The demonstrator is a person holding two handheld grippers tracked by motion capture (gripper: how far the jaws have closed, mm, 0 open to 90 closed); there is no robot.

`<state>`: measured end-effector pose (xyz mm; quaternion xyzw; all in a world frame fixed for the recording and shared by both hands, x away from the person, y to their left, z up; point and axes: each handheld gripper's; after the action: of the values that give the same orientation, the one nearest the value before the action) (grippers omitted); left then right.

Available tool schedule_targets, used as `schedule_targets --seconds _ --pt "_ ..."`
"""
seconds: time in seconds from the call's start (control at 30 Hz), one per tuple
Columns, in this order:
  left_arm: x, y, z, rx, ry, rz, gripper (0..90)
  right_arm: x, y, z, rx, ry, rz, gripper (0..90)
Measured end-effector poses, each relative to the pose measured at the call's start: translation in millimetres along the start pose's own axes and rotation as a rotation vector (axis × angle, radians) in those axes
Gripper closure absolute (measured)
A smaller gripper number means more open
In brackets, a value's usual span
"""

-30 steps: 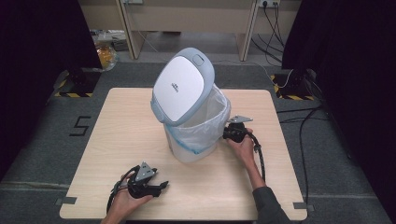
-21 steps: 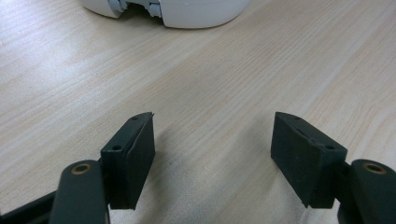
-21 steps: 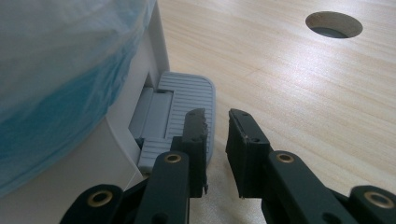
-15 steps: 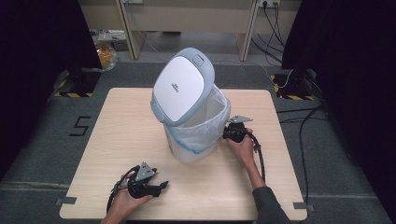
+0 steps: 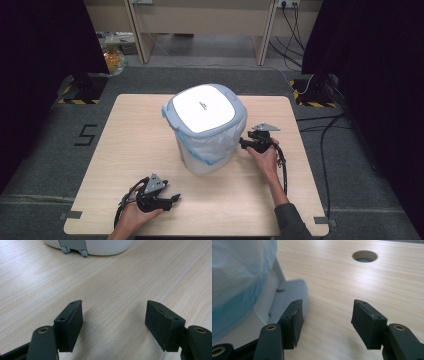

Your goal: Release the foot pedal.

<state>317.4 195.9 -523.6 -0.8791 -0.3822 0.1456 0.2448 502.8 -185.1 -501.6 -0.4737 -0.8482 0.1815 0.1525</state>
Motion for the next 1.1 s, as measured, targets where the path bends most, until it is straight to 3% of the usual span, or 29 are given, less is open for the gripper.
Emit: schedule_targets --seconds 0.27,0.7,1.1 --pt "0.0 0.0 -0.2 0.003 0.005 -0.001 30.0 -9.4 -34.8 5.6 -0.002 -0.023 0.036 38.9" --pt "0.3 0.1 -0.1 -0.002 -0.002 0.001 30.0 14.4 -66.6 25.0 0.073 -0.089 0.02 33.2" --pt "0.1 -0.2 -0.3 0.004 0.002 0.0 30.0 23.2 -95.2 59.4 0.131 -0.083 0.045 28.0"
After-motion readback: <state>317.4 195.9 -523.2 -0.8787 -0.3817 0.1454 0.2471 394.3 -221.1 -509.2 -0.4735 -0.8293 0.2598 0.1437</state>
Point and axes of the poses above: each handheld gripper's, and its own axes: y roughly forward along the jaws, z roughly out of its underside, x roughly to its left, and after that the axes turned 7 degrees about -x, right-handed
